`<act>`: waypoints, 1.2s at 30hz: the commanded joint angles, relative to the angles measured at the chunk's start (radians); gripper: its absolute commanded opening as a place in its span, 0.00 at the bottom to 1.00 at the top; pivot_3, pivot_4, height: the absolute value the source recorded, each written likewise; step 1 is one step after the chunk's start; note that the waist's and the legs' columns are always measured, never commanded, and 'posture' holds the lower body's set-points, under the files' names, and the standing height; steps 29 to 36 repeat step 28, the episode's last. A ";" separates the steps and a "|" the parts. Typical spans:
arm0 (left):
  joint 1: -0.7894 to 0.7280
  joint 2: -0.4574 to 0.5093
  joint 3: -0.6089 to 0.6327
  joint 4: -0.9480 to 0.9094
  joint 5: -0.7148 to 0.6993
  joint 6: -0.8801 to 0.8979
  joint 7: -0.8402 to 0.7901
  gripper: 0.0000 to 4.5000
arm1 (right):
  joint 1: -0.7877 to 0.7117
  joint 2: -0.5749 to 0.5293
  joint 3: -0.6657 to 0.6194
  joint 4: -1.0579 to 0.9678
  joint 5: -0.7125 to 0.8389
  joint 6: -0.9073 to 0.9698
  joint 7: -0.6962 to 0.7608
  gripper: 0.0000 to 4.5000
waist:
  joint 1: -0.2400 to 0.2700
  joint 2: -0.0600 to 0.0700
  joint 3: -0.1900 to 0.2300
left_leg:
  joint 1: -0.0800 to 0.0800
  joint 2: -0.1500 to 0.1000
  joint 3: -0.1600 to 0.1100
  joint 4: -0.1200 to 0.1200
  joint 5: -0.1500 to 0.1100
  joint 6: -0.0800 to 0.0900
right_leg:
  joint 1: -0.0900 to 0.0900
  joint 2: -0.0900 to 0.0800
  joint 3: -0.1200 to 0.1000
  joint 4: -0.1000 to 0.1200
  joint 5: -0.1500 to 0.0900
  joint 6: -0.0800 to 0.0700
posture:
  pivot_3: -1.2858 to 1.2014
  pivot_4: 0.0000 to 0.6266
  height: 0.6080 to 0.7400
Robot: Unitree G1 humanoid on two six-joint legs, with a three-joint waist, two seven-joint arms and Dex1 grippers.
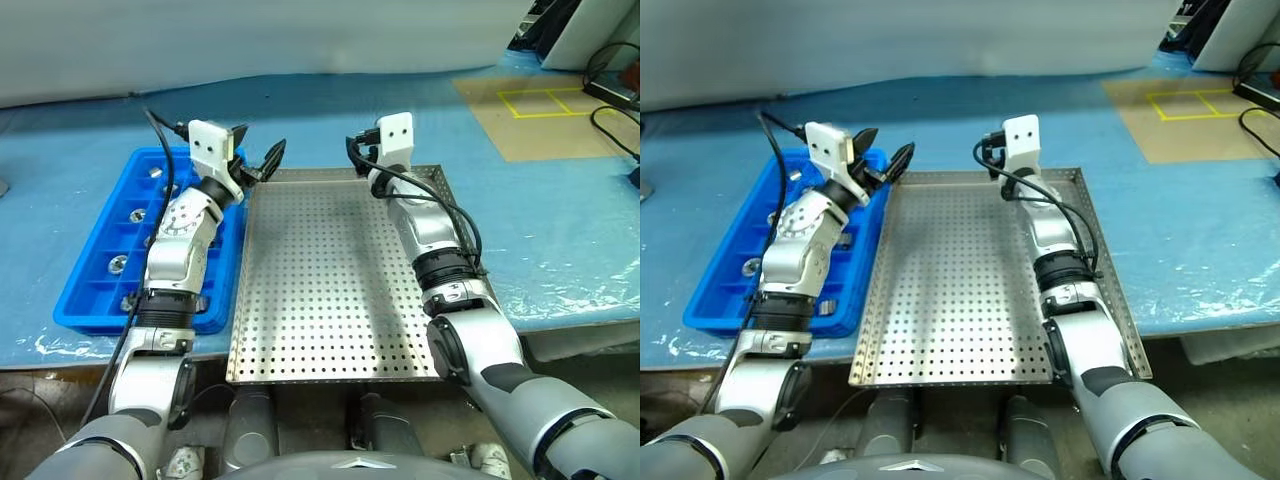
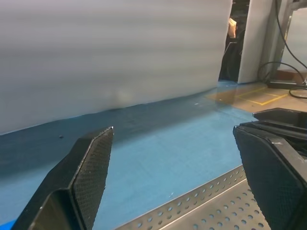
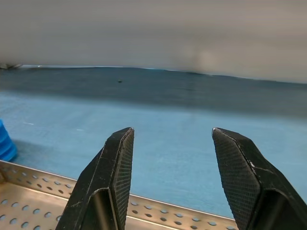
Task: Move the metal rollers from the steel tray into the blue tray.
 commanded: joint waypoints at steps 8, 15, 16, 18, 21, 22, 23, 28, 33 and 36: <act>-0.062 -0.027 -0.021 0.061 0.014 -0.049 -0.043 0.95 | 0.059 -0.011 -0.016 -0.131 -0.002 0.016 -0.043 0.59 | -0.026 0.000 0.000 | 0.000 0.000 0.000 0.000 0.000 0.000 | 0.000 0.000 0.000 0.000 0.000 0.000 | 0.50 0.24 1.00; -0.045 -0.049 -0.005 0.074 0.013 -0.054 -0.018 0.95 | 0.050 -0.026 -0.014 -0.150 -0.010 0.028 -0.046 0.59 | -0.029 0.000 0.000 | 0.000 0.000 0.000 0.000 0.000 0.000 | 0.000 0.000 0.000 0.000 0.000 0.000 | 0.49 0.24 1.00; -0.045 -0.051 -0.004 0.077 0.012 -0.051 -0.013 0.95 | 0.050 -0.026 -0.016 -0.152 -0.010 0.029 -0.049 0.59 | -0.030 0.000 0.000 | 0.000 0.000 0.000 0.000 0.000 0.000 | 0.000 0.000 0.001 0.000 0.000 0.000 | 0.49 0.24 1.00; -0.051 -0.053 -0.007 0.086 0.013 -0.051 -0.014 0.95 | 0.060 -0.024 -0.015 -0.166 -0.012 0.032 -0.054 0.59 | -0.030 0.000 0.000 | 0.000 0.000 0.000 0.000 0.000 0.001 | 0.000 0.000 0.001 0.000 0.000 0.000 | 0.49 0.24 1.00; -0.081 -0.060 -0.013 0.121 0.022 -0.058 -0.007 0.95 | 0.087 -0.020 -0.015 -0.194 -0.013 0.040 -0.063 0.59 | -0.030 0.000 0.000 | 0.000 0.000 0.000 0.000 0.000 0.001 | 0.000 0.000 0.001 0.000 0.000 0.001 | 0.47 0.24 1.00; -0.089 -0.062 -0.013 0.132 0.023 -0.058 -0.007 0.95 | 0.097 -0.018 -0.015 -0.206 -0.012 0.047 -0.067 0.59 | -0.031 0.000 0.000 | 0.000 -0.001 0.000 0.001 0.000 0.001 | 0.000 0.000 0.001 0.000 0.001 0.001 | 0.47 0.24 1.00; -0.094 -0.063 -0.013 0.139 0.023 -0.059 -0.009 0.95 | 0.104 -0.017 -0.016 -0.217 -0.012 0.053 -0.070 0.59 | -0.032 0.000 0.000 | 0.000 -0.001 0.000 0.001 0.000 0.001 | 0.000 0.000 0.001 0.000 0.001 0.001 | 0.47 0.24 1.00; -0.102 -0.073 -0.020 0.150 0.022 -0.056 -0.024 0.95 | 0.130 -0.008 -0.040 -0.264 0.017 0.109 -0.087 0.59 | -0.039 0.000 0.000 | 0.000 -0.001 0.000 0.001 0.000 0.001 | 0.001 0.000 0.001 0.000 0.001 0.001 | 0.46 0.24 1.00; -0.102 -0.073 -0.020 0.150 0.022 -0.056 -0.024 0.95 | 0.130 -0.008 -0.040 -0.264 0.017 0.109 -0.087 0.59 | -0.039 0.000 0.000 | 0.000 -0.001 0.000 0.001 0.000 0.001 | 0.001 0.000 0.001 0.000 0.001 0.001 | 0.46 0.24 1.00; -0.102 -0.073 -0.020 0.150 0.022 -0.056 -0.024 0.95 | 0.130 -0.008 -0.040 -0.264 0.017 0.109 -0.087 0.59 | -0.039 0.000 0.000 | 0.000 -0.001 0.000 0.001 0.000 0.001 | 0.001 0.000 0.001 0.000 0.001 0.001 | 0.46 0.24 1.00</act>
